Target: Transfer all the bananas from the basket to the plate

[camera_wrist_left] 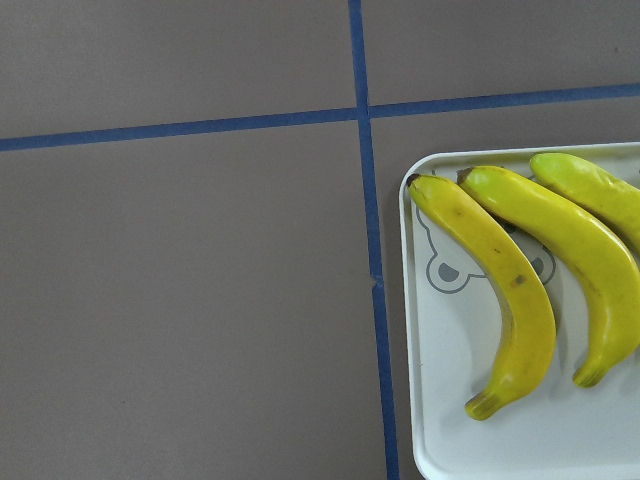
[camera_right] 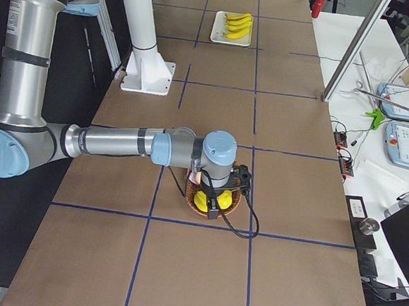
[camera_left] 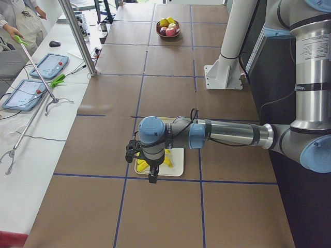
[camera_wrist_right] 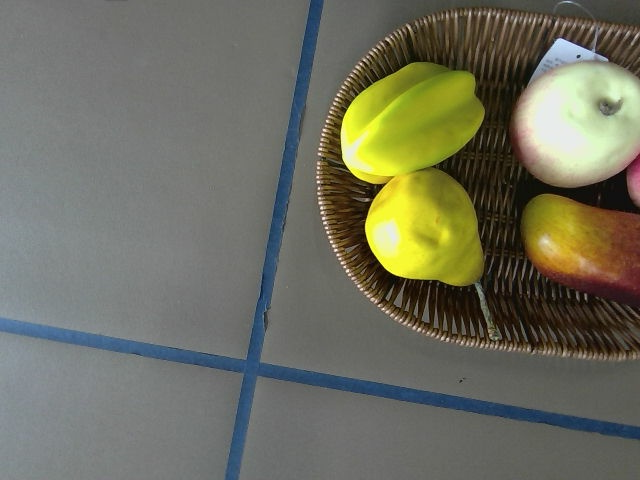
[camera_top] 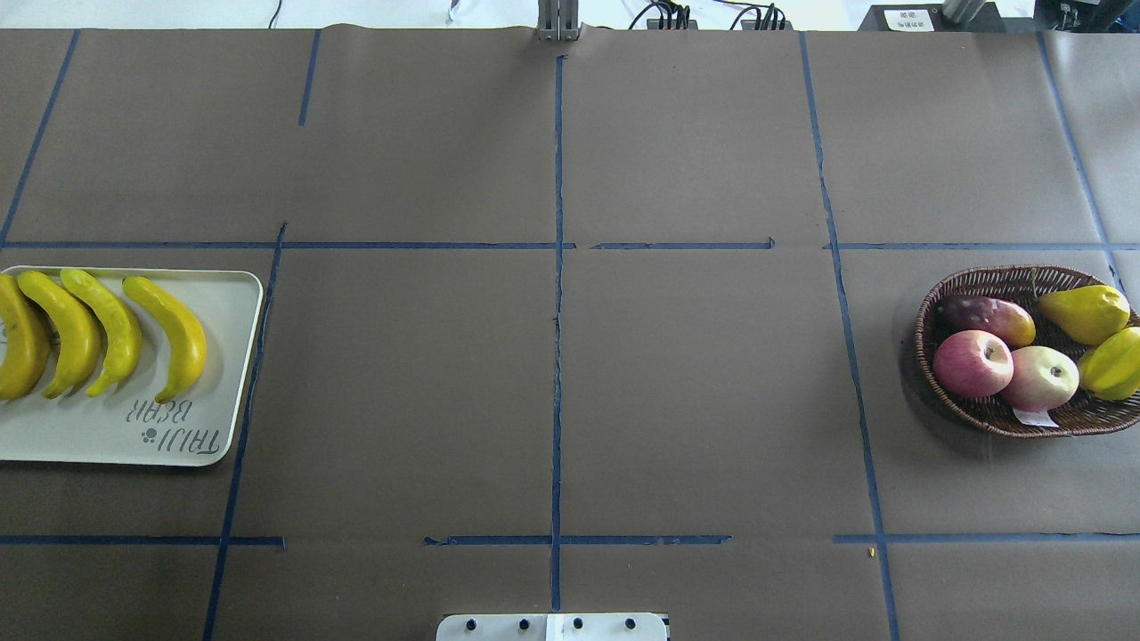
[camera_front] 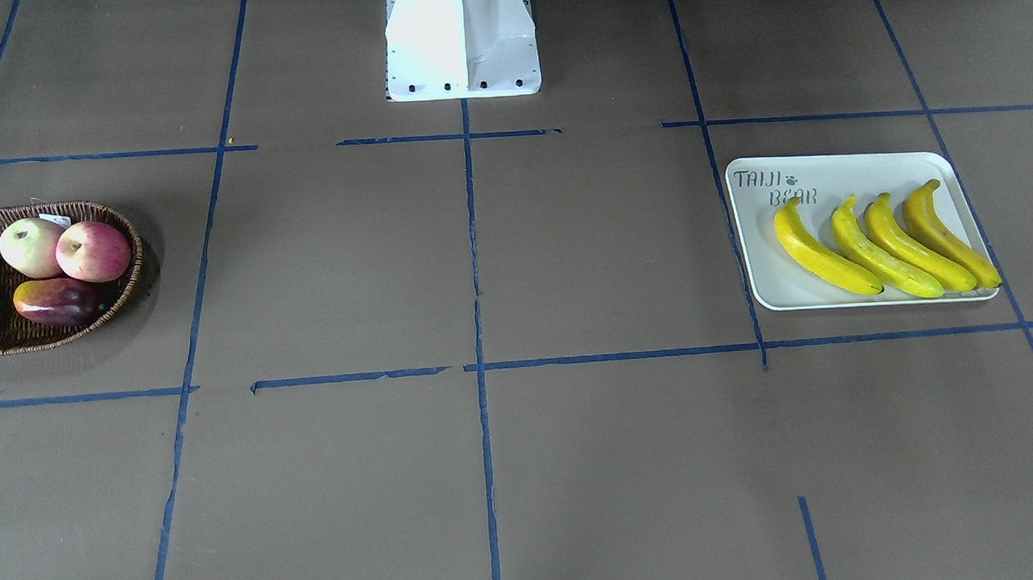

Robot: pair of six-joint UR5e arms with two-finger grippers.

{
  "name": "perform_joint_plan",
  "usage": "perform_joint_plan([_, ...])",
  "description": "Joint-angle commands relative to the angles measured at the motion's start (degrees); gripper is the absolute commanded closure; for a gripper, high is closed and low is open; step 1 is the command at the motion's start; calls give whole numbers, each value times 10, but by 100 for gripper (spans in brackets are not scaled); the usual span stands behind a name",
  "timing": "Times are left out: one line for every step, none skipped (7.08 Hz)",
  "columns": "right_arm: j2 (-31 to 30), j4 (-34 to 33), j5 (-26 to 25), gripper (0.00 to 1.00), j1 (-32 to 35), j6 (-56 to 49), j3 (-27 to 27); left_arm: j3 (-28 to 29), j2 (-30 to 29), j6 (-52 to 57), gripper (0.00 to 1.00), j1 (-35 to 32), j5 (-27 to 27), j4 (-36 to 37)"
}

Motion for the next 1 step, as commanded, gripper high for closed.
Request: perform_joint_plan([0,0,2,1,-1,0,-1,0,0,0,0,1,-1,1])
